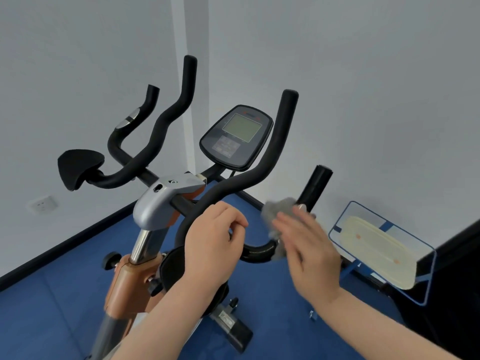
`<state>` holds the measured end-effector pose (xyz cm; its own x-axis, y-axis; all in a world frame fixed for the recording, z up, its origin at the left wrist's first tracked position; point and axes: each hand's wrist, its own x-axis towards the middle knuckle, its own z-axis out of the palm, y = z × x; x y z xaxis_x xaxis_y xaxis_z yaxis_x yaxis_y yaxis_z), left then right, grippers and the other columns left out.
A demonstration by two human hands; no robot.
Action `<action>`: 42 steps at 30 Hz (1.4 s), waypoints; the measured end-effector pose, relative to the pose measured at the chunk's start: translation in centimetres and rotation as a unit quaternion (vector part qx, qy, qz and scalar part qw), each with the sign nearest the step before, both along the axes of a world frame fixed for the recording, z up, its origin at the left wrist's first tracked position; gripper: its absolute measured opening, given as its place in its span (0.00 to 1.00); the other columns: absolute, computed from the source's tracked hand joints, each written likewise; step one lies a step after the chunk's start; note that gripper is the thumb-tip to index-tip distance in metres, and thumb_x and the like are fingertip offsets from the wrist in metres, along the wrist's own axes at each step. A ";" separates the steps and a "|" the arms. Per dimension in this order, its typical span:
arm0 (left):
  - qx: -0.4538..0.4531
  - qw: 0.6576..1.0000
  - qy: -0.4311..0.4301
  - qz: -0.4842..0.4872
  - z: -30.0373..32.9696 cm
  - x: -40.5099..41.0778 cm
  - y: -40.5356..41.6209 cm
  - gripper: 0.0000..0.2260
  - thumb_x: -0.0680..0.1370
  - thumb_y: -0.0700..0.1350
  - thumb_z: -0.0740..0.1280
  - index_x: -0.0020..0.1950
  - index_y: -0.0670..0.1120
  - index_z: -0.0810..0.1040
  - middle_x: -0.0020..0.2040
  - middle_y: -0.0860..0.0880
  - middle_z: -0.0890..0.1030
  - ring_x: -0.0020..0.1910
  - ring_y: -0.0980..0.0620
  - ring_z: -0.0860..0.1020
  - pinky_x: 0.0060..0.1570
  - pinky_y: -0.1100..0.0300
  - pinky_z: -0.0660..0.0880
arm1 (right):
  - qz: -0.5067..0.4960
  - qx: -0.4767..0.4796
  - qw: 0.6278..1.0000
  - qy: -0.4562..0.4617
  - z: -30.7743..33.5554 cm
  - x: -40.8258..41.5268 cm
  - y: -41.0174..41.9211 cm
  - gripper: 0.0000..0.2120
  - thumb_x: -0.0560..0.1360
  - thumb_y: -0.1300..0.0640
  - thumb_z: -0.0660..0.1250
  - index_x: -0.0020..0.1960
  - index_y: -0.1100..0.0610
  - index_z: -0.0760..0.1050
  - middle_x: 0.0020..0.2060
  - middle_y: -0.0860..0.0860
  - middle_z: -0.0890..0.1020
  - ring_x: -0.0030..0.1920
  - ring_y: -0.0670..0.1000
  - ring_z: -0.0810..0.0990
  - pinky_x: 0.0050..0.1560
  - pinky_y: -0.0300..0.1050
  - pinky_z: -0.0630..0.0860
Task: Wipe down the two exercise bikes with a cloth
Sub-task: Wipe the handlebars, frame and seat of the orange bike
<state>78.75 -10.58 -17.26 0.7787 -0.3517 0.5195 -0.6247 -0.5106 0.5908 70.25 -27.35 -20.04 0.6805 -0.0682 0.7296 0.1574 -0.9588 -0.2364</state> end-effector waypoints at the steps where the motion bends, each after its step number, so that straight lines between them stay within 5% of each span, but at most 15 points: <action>1: 0.001 1.000 -0.005 -0.003 0.0 0.0 0.0 0.10 0.71 0.36 0.68 0.39 0.52 0.77 0.40 0.59 0.76 0.37 0.59 0.72 0.37 0.72 0.68 | 0.070 -0.082 0.994 0.014 0.0 -0.3 -0.2 0.14 0.79 0.63 0.60 0.60 0.57 0.81 0.61 0.48 0.80 0.67 0.51 0.74 0.64 0.50 0.73; 3: 0.006 1.000 -0.012 -0.009 0.0 0.1 0.0 0.10 0.71 0.35 0.68 0.39 0.51 0.77 0.40 0.59 0.76 0.38 0.59 0.72 0.38 0.73 0.67 | 0.141 -0.186 0.972 0.017 1.2 0.5 -2.5 0.14 0.79 0.64 0.62 0.60 0.58 0.81 0.61 0.50 0.81 0.65 0.52 0.76 0.61 0.52 0.75; 7: 0.010 1.000 0.006 0.002 0.0 0.0 0.0 0.10 0.72 0.36 0.68 0.39 0.52 0.78 0.40 0.59 0.76 0.39 0.58 0.73 0.37 0.72 0.68 | -0.036 0.059 0.998 -0.011 1.2 1.2 -2.0 0.14 0.79 0.64 0.62 0.60 0.59 0.81 0.61 0.50 0.80 0.68 0.51 0.73 0.66 0.51 0.72; 12: 0.005 1.000 -0.007 -0.006 0.0 0.0 0.0 0.09 0.72 0.35 0.68 0.39 0.50 0.78 0.39 0.59 0.76 0.37 0.60 0.71 0.38 0.73 0.67 | 0.110 -0.127 0.986 0.002 1.5 1.2 -3.3 0.13 0.79 0.64 0.61 0.58 0.60 0.81 0.59 0.51 0.81 0.65 0.52 0.77 0.63 0.52 0.75; 16: -0.002 1.000 0.007 0.003 0.0 -0.1 0.1 0.10 0.72 0.36 0.67 0.39 0.51 0.77 0.40 0.59 0.76 0.38 0.61 0.72 0.38 0.74 0.67 | -0.017 0.063 0.997 -0.031 0.8 1.5 -2.3 0.13 0.78 0.66 0.62 0.60 0.61 0.80 0.61 0.52 0.80 0.67 0.52 0.74 0.67 0.52 0.71; 20: -0.001 1.000 -0.008 0.002 0.0 0.0 0.0 0.09 0.71 0.35 0.69 0.39 0.50 0.78 0.39 0.58 0.76 0.37 0.59 0.71 0.38 0.72 0.67 | 0.164 -0.116 0.980 0.004 0.3 0.7 -2.6 0.15 0.77 0.67 0.63 0.61 0.60 0.80 0.62 0.51 0.80 0.67 0.52 0.75 0.65 0.52 0.73; 26: 0.001 1.000 0.012 0.008 0.0 -0.1 0.1 0.10 0.72 0.36 0.67 0.40 0.52 0.78 0.40 0.60 0.76 0.39 0.59 0.73 0.37 0.72 0.68 | -0.060 0.140 0.986 -0.067 -0.8 1.1 0.1 0.14 0.80 0.61 0.60 0.62 0.59 0.79 0.63 0.51 0.79 0.70 0.51 0.70 0.70 0.51 0.68; 30: 0.001 1.000 0.003 0.002 0.0 0.0 0.0 0.10 0.72 0.36 0.67 0.39 0.52 0.77 0.40 0.60 0.76 0.39 0.60 0.73 0.38 0.72 0.68 | -0.033 0.176 0.980 -0.087 -0.9 1.4 0.2 0.13 0.80 0.61 0.62 0.63 0.61 0.78 0.64 0.52 0.78 0.70 0.51 0.71 0.70 0.52 0.69; 33: 0.006 1.000 0.003 0.002 0.0 0.0 0.1 0.10 0.72 0.37 0.67 0.39 0.52 0.77 0.40 0.60 0.76 0.39 0.58 0.73 0.38 0.70 0.69 | -0.096 0.317 0.936 -0.120 -0.3 2.1 1.6 0.16 0.80 0.61 0.61 0.67 0.61 0.74 0.69 0.51 0.73 0.72 0.49 0.68 0.72 0.52 0.66; 37: 0.003 1.000 -0.001 0.007 0.0 0.0 0.1 0.10 0.72 0.36 0.68 0.39 0.52 0.77 0.41 0.60 0.76 0.39 0.58 0.74 0.34 0.68 0.70 | -0.094 0.401 0.903 -0.121 -1.6 1.8 7.2 0.21 0.81 0.62 0.58 0.73 0.52 0.67 0.77 0.46 0.60 0.76 0.46 0.58 0.74 0.39 0.58; 42: 0.011 1.000 0.000 -0.003 0.1 -0.1 0.0 0.10 0.72 0.36 0.67 0.39 0.52 0.77 0.40 0.60 0.76 0.39 0.58 0.74 0.37 0.69 0.69 | -0.158 0.436 0.878 -0.121 2.2 4.8 2.2 0.23 0.82 0.64 0.58 0.75 0.53 0.61 0.78 0.46 0.54 0.73 0.34 0.54 0.72 0.30 0.55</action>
<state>78.68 -10.55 -17.17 0.7759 -0.3682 0.5122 -0.6286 -0.5190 0.5792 75.07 -25.19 -17.88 0.3592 -0.8301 0.4264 0.0620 -0.4347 -0.8985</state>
